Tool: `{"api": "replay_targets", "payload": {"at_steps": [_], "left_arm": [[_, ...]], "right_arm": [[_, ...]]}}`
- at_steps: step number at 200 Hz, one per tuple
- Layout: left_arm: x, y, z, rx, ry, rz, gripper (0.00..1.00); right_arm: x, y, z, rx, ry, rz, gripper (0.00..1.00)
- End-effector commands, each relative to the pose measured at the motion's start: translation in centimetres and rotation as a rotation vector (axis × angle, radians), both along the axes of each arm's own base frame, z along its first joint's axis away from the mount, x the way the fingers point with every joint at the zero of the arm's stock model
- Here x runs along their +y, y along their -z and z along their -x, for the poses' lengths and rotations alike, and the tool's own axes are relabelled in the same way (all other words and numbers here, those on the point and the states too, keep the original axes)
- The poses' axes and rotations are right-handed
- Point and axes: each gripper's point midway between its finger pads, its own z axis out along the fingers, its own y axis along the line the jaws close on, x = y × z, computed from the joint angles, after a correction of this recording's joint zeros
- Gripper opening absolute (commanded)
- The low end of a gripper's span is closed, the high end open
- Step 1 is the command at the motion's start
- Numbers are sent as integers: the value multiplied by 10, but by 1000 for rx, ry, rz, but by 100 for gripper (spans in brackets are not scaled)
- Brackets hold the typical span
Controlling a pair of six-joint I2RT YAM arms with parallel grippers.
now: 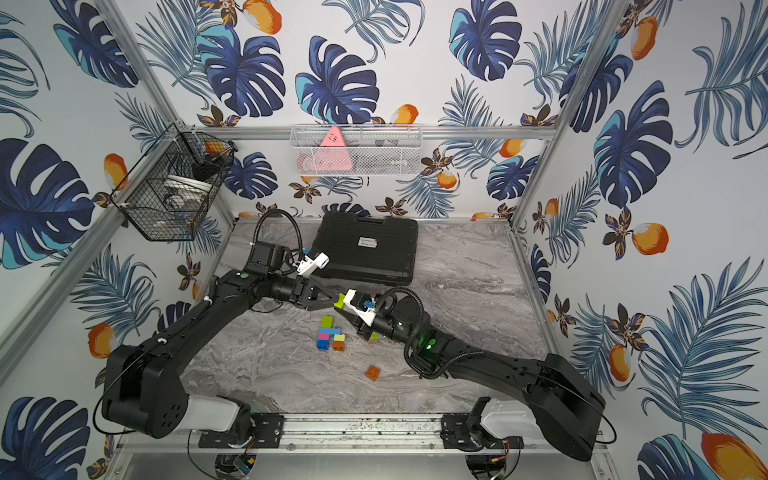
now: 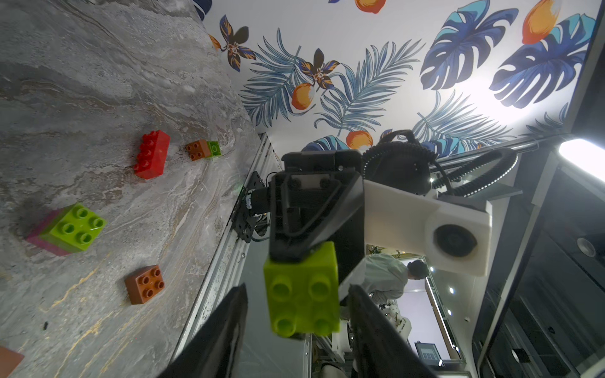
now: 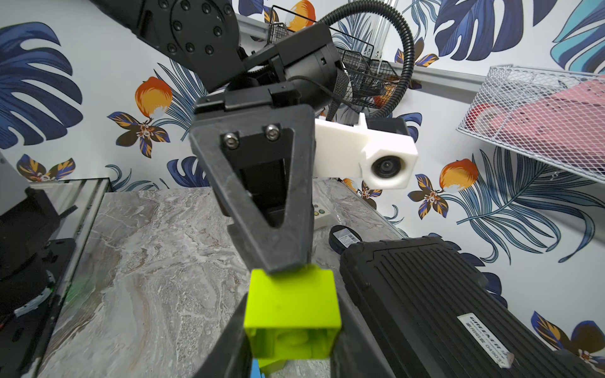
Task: Assemble the letter h with lego
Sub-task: Place the lego brick at the center of the board.
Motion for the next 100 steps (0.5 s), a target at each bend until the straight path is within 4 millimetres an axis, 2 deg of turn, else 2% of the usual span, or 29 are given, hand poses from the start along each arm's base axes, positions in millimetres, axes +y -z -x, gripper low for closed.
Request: {"api": "replay_targets", "payload": {"at_steps": [1,34,78,90,100], "left_arm": [[0,-9,4,5,34,45,57],[-2,-7,6,2,40,43,56],[-1,1,2,-30,15,-8,29],[-1,2,1,-29,13,-11,21],[-1,3,1,-33,10,-18,19]], "right_arm": [[2,-11,-3,-40,6,-30,36],[5,-8,-7,-41,15,-3,36],[5,-2,-3,-38,-1,24,38],[4,0,-2,-36,-2,25,42],[4,2,0,-35,-10,22,48]]}}
